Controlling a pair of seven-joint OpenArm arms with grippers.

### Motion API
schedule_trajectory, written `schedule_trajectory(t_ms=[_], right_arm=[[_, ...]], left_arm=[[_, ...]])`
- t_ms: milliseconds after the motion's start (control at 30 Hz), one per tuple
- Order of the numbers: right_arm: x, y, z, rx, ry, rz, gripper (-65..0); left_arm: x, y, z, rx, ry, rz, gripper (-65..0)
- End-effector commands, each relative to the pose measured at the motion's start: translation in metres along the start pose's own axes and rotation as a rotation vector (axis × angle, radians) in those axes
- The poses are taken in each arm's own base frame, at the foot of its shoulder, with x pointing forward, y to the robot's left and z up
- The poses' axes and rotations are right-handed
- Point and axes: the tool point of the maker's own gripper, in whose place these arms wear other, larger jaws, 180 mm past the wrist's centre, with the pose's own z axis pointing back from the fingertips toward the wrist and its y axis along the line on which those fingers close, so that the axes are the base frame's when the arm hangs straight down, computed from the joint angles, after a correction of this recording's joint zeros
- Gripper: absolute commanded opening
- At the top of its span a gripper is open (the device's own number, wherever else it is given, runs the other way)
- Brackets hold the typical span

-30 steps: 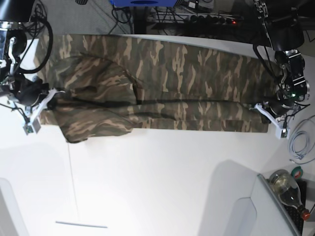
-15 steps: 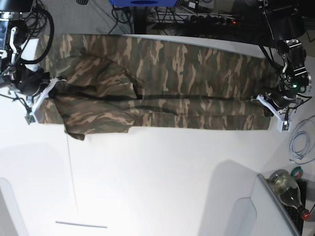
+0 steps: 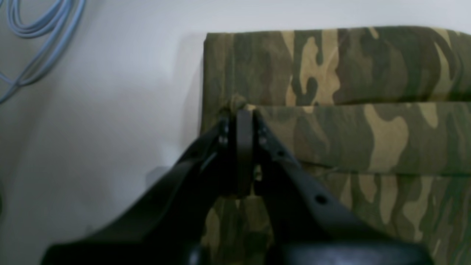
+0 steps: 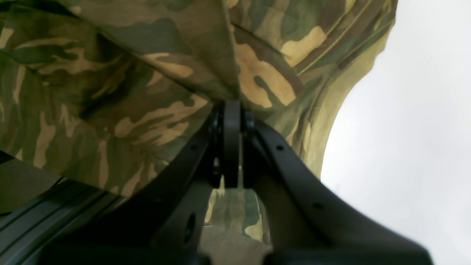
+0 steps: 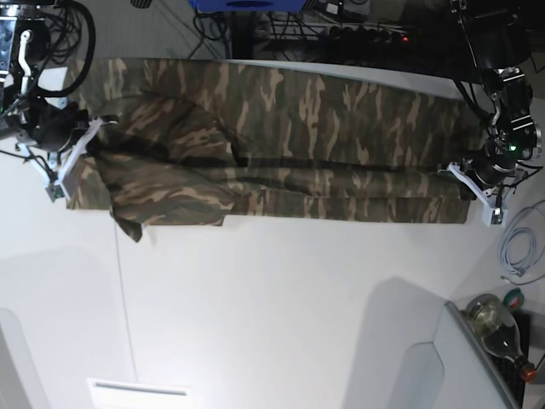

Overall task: Layout the t-shirt on the table in an organized manner, then fold the t-shirt properly
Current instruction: 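Lay the folded hem down and open both grippers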

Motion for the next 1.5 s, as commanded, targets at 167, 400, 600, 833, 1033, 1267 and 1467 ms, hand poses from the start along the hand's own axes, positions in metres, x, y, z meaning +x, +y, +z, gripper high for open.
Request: schedule_trajectory(t_ms=[167,400,600,833,1033,1267,1467], right_arm=[[-0.004,-0.013,0.007,-0.033,-0.012,-0.024,-65.0],[-0.016,-0.013,0.0,-0.023,0.017,-0.045,-65.0],[-0.022,-0.013,-0.008,-0.012,0.016,-0.065,-65.0],[-0.024,-0.014,-0.011,-0.007,0.023,-0.073,-65.0],[-0.02,-0.013,-0.012,-0.005,0.015,-0.077,-64.4],[-0.017,-0.004,-0.014,0.014,-0.002,-0.098,-38.0],[0.019,0.005,0.004,0.004,-0.131,-0.104,-33.2]], left_arm=[[0.009,0.01,0.004,0.021,-0.028,-0.017,-65.0],[0.003,0.008,0.004,0.017,-0.017,-0.017,-65.0],[0.001,0.009,0.005,0.018,-0.013,-0.02,-65.0],[-0.01,0.005,0.005,0.01,0.007,-0.018,-65.0],[-0.024,0.006,0.001,0.011,0.046,-0.008,-65.0],[-0.026,0.009,0.002,0.018,0.048,0.0,-65.0],[-0.02,0.012,0.002,0.021,0.032,0.003,-50.2]])
